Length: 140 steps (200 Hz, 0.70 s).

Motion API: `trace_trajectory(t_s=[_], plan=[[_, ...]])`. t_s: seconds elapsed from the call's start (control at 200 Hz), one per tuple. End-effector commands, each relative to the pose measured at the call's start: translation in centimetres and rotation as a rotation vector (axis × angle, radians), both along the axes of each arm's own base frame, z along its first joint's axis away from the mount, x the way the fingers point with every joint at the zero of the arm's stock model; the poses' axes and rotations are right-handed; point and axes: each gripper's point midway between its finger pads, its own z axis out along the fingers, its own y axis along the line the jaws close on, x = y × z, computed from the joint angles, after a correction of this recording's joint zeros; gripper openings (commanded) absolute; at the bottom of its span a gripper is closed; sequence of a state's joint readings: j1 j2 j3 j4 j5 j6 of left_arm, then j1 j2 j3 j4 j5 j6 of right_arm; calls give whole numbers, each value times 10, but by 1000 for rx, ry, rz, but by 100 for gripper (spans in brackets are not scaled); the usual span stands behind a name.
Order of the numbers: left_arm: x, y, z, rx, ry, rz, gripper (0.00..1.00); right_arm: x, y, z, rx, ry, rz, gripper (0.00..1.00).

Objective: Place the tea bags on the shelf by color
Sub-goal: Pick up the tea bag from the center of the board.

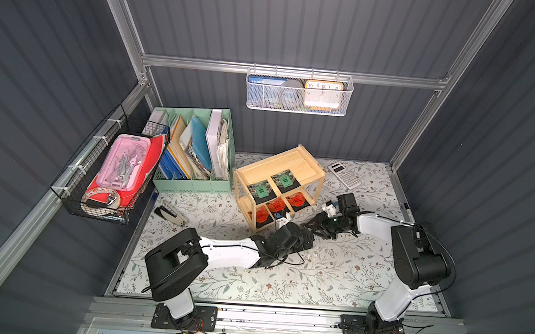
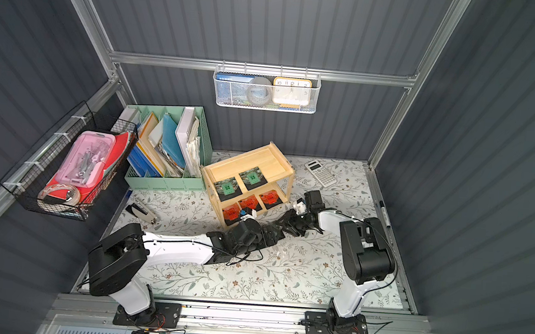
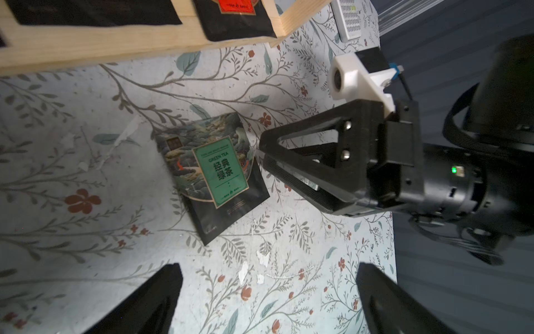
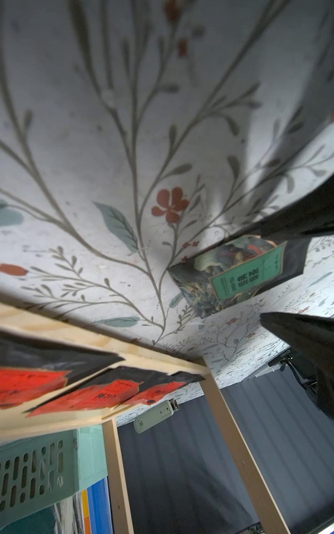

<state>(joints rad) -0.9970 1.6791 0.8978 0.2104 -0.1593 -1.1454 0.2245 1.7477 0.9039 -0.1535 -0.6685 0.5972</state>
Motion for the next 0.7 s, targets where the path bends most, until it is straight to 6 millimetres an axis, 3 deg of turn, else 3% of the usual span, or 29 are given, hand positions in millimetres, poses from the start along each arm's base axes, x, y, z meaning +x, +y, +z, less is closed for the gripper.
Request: trace_trajectory(t_s=[0.0, 0.43, 0.695], plan=[[3, -12, 3, -5, -25, -32, 100, -4, -8, 2, -36, 7, -39, 46], [25, -19, -15, -5, -22, -16, 100, -35, -25, 1, -62, 35, -110, 46], [43, -19, -23, 4, -21, -7, 100, -41, -27, -1, -41, 51, -140, 46]])
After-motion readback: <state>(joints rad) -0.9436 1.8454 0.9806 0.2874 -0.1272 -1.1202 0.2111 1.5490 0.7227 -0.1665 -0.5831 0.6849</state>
